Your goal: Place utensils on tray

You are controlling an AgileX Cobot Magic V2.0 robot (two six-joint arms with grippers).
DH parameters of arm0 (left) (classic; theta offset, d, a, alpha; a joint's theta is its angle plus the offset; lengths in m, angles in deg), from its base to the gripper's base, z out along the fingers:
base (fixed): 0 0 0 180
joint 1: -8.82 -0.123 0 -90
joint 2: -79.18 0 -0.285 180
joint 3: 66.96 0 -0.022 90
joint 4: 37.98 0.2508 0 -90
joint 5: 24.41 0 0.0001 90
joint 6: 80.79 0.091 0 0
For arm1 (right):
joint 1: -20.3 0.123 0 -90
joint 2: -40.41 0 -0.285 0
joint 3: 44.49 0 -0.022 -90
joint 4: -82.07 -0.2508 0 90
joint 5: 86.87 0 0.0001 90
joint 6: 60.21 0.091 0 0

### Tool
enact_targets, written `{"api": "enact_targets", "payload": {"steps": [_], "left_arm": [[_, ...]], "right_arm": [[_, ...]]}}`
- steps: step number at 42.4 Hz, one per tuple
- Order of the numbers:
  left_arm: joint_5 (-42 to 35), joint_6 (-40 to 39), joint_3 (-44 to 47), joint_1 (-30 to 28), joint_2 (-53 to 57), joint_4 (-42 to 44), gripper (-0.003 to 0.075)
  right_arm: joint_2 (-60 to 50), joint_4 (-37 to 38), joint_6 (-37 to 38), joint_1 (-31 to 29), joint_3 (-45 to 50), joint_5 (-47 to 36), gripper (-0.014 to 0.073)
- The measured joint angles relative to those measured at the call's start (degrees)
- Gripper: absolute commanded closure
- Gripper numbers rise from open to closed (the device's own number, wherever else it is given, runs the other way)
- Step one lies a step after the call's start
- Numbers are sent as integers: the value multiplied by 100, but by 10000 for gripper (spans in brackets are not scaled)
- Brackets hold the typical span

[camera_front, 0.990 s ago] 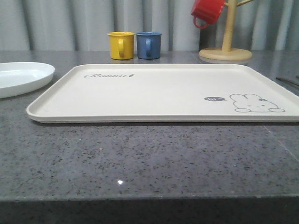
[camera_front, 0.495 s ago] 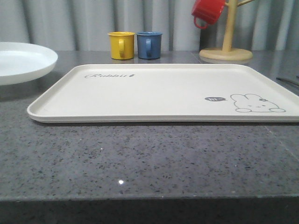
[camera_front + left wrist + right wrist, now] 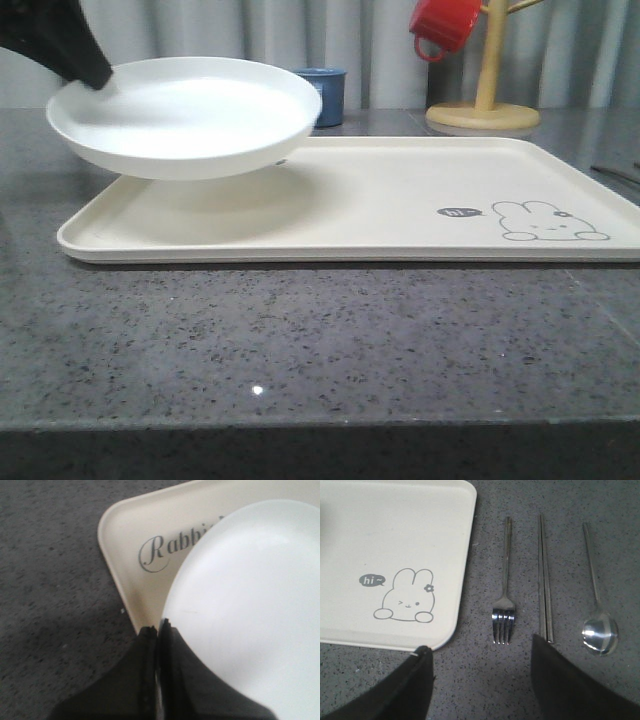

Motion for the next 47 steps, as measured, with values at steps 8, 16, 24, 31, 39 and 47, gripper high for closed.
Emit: {"api": "enact_targets", "payload": {"steps": [8,16,24,31,39,47], "left_arm": [[-171,0,-9,394,-366,0,741],[-187,2,-9,437,-697,0,729],[-110,2,-9,437,-773,-11,448],[-121,2,-23,437,-773,-33,269],[-97,2,-37,437,-498,135,282],[136,-11,-41,741,427,576,281]], "right_arm": [[0,0,-11,0,0,0,133],[0,0,-11,0,0,0,133],[0,0,-11,0,0,0,133],[0,0,-11,0,0,0,133],[0,0,-11,0,0,0,133],[0,0,-11,0,0,0,133]]}}
